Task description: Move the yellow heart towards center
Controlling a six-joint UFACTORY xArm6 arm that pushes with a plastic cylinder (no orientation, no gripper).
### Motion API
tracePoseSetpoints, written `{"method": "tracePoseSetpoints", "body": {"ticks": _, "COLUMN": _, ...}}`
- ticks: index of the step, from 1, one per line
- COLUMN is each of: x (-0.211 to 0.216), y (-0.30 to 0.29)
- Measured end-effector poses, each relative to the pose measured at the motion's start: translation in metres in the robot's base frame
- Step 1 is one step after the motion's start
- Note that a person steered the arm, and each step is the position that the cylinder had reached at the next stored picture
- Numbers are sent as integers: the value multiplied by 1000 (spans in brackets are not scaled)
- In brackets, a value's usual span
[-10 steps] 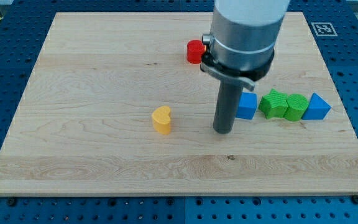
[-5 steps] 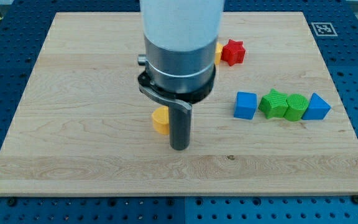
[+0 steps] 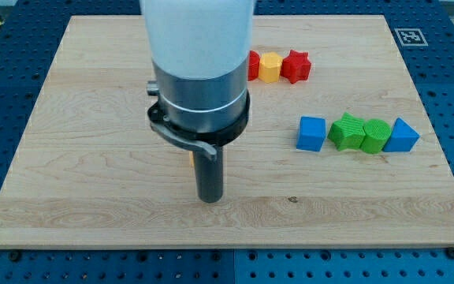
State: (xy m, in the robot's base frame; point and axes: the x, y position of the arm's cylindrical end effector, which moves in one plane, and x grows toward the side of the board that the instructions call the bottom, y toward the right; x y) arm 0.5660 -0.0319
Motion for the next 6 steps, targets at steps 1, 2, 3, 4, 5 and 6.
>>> {"method": "tracePoseSetpoints", "body": {"ticks": 1, "x": 0, "y": -2}}
{"method": "tracePoseSetpoints", "body": {"ticks": 2, "x": 0, "y": -2}}
{"method": "tracePoseSetpoints", "body": {"ticks": 3, "x": -1, "y": 0}}
{"method": "tracePoseSetpoints", "body": {"ticks": 4, "x": -1, "y": 2}}
{"method": "tracePoseSetpoints", "body": {"ticks": 5, "x": -1, "y": 2}}
{"method": "tracePoseSetpoints", "body": {"ticks": 6, "x": -11, "y": 2}}
